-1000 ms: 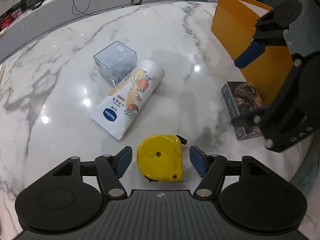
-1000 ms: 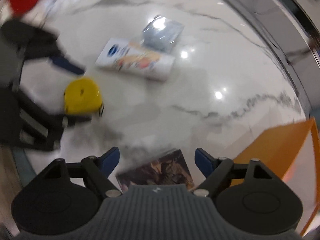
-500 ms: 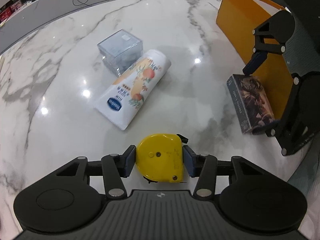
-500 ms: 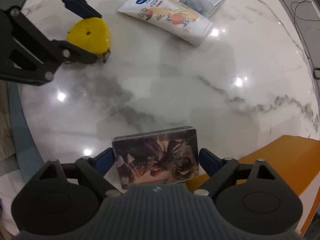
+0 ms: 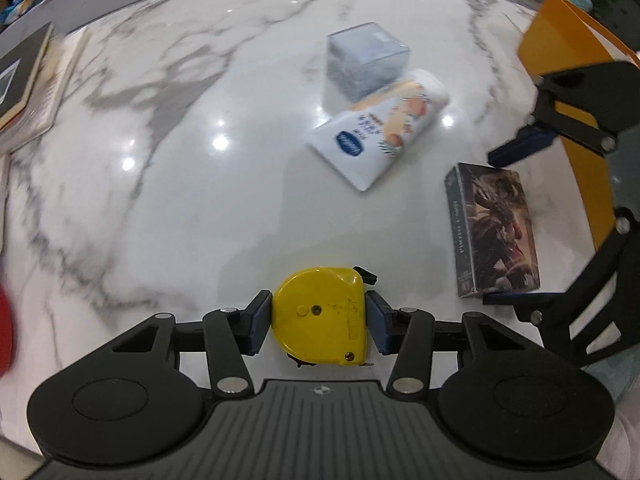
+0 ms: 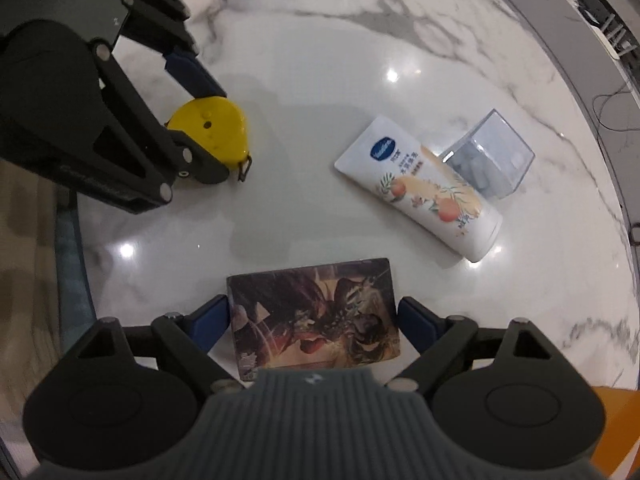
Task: Organize rigid objects
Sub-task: 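Grasp the yellow tape measure with the left tool while the right tool grasps the card box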
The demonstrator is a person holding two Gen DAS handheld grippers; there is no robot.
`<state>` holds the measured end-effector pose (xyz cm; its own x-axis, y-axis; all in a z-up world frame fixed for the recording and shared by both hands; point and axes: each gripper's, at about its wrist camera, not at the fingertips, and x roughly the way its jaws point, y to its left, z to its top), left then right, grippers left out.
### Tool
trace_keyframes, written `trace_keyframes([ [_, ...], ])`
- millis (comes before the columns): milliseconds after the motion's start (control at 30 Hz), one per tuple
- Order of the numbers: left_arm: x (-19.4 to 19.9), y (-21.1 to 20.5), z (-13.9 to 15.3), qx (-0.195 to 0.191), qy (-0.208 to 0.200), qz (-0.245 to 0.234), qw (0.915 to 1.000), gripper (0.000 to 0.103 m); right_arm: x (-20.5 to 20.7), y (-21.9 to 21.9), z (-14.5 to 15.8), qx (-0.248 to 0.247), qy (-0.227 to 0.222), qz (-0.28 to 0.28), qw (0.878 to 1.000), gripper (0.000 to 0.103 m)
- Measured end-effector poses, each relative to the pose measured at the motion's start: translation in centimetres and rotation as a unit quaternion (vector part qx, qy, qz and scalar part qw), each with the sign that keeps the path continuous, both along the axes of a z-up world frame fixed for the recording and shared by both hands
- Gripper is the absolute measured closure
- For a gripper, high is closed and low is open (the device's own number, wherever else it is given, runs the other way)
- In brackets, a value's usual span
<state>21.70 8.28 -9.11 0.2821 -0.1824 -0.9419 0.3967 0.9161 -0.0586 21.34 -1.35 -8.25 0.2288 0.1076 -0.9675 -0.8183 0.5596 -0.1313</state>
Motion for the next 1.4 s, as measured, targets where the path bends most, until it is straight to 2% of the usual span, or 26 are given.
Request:
trace_keyframes([
  [67, 0.0, 0.4, 0.0, -0.002, -0.003, 0.009, 1.0000, 0.046, -0.3, -0.2, 0.7, 0.018, -0.006, -0.028, 0.999, 0.008],
  [167, 0.1, 1.0, 0.0, -0.008, -0.009, 0.027, 0.9996, 0.046, -0.5, -1.4, 2.0, 0.067, -0.013, -0.098, 0.993, 0.008],
  [233, 0.3, 1.2, -0.1, -0.011, -0.012, 0.043, 0.9989, 0.046, -0.6, -2.3, 2.0, 0.086, -0.026, -0.171, 0.981, 0.008],
  [333, 0.4, 1.7, -0.1, -0.015, -0.015, 0.063, 0.9978, 0.046, 0.4, -3.6, 1.5, 0.108, -0.021, -0.281, 0.953, 0.008],
  [400, 0.5, 1.9, -0.1, -0.014, -0.017, 0.072, 0.9971, 0.046, 0.8, -3.9, 0.7, 0.120, -0.014, -0.326, 0.938, 0.009],
  [467, 0.6, 2.0, -0.1, -0.010, -0.016, 0.075, 0.9970, 0.046, 0.9, -3.6, -0.1, 0.116, -0.015, -0.349, 0.930, 0.017],
  [600, 0.6, 2.0, -0.2, -0.003, -0.015, 0.068, 0.9976, 0.043, 1.0, -2.6, -1.0, 0.101, -0.023, -0.363, 0.926, 0.017],
  [733, 0.2, 1.2, -0.4, 0.022, -0.027, 0.041, 0.9986, 0.039, 0.5, -2.5, -1.0, 0.094, -0.033, -0.335, 0.937, 0.020],
  [833, 0.1, 1.0, -0.5, 0.021, -0.032, 0.035, 0.9987, 0.037, 0.2, -3.1, -1.1, 0.088, -0.019, -0.315, 0.945, 0.027],
  [867, 0.1, 1.1, -0.5, 0.018, -0.031, 0.037, 0.9987, 0.037, 0.0, -3.3, -1.1, 0.083, -0.012, -0.312, 0.946, 0.027],
  [1033, 0.1, 1.2, -0.4, 0.012, -0.032, 0.042, 0.9985, 0.046, 0.1, -3.7, -1.2, 0.089, -0.017, -0.333, 0.939, 0.025],
  [1100, 0.0, 1.2, -0.3, 0.011, -0.032, 0.048, 0.9983, 0.046, 0.3, -3.0, -1.3, 0.092, -0.027, -0.341, 0.935, 0.033],
  [1133, 0.0, 1.2, -0.3, 0.010, -0.032, 0.051, 0.9981, 0.046, 0.3, -2.9, -1.2, 0.095, -0.031, -0.344, 0.934, 0.040],
  [1400, -1.0, 1.1, 0.4, -0.002, -0.024, 0.075, 0.9969, 0.047, -0.7, -3.2, -0.4, 0.111, -0.039, -0.340, 0.933, 0.042],
])
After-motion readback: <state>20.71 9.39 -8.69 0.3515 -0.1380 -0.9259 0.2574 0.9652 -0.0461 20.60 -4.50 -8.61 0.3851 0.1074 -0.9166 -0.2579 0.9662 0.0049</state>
